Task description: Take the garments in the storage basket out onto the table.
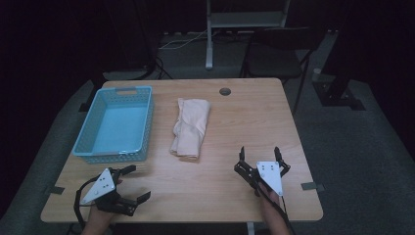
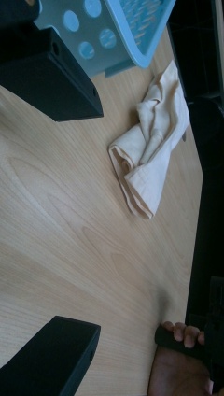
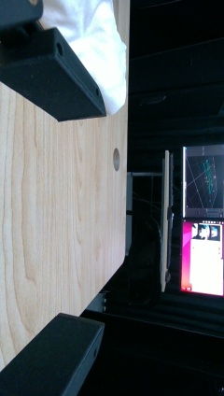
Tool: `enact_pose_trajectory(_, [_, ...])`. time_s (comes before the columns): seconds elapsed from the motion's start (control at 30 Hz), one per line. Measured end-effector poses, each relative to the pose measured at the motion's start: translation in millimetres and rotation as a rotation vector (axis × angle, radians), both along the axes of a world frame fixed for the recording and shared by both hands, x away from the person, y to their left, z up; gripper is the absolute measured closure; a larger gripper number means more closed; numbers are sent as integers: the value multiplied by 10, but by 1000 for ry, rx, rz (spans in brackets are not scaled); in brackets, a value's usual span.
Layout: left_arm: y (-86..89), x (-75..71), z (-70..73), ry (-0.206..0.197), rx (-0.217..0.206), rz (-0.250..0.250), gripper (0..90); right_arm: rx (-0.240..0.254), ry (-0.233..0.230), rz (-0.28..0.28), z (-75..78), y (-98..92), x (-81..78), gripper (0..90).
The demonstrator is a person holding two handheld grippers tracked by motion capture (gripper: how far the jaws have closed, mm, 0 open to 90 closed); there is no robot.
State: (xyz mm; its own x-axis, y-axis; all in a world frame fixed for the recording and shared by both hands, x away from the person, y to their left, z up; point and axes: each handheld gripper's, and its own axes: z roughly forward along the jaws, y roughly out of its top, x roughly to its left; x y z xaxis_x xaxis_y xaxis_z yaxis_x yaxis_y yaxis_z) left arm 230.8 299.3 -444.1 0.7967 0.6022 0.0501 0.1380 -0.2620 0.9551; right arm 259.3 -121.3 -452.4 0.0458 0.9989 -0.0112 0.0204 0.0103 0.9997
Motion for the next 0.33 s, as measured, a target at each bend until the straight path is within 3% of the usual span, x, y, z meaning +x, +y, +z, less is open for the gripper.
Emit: enact_pose_trajectory(0.33, [1, 13, 0, 24, -16, -13, 0, 0, 3, 2, 1, -2, 3, 5])
